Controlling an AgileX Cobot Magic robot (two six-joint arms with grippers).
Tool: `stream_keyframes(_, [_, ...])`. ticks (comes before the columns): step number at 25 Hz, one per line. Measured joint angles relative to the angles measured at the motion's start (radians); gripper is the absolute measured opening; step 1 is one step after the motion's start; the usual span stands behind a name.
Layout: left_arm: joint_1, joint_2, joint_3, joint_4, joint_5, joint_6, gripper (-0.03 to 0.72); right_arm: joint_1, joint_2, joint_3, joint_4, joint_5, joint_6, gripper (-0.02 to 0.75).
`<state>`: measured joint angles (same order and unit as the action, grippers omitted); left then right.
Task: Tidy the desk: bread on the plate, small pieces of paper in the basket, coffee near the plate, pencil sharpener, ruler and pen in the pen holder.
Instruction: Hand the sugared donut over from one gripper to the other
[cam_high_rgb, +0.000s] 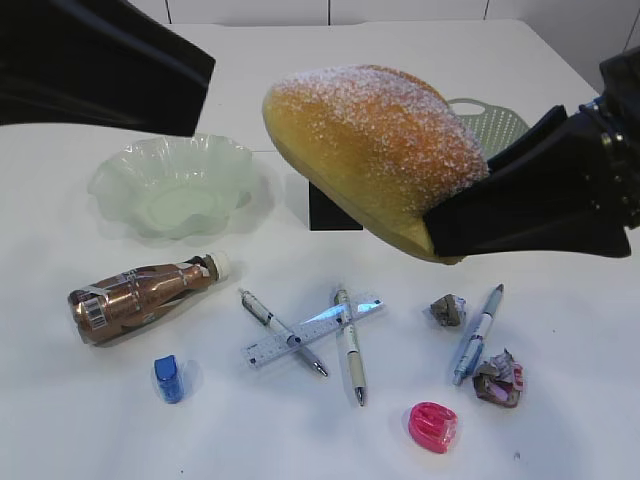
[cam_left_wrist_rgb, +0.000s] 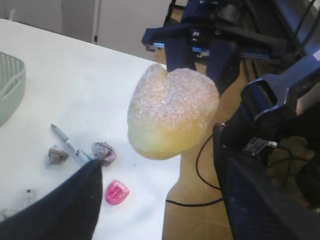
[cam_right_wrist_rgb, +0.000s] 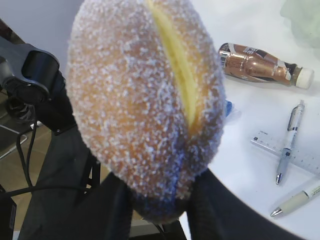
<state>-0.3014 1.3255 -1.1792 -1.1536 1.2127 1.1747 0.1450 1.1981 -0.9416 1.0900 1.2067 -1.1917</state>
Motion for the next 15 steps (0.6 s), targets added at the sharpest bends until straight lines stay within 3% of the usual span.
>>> stream_keyframes(7, [-0.114,0.038,0.000,-0.003,-0.027,0.042,0.548,0.002,0.000,0.000,0.004,0.002,0.000,0.257])
stream_keyframes(15, [-0.130,0.074,-0.024,-0.001,-0.081,0.050,0.549,0.006,0.001,0.000,-0.015,-0.006,0.002,0.257])
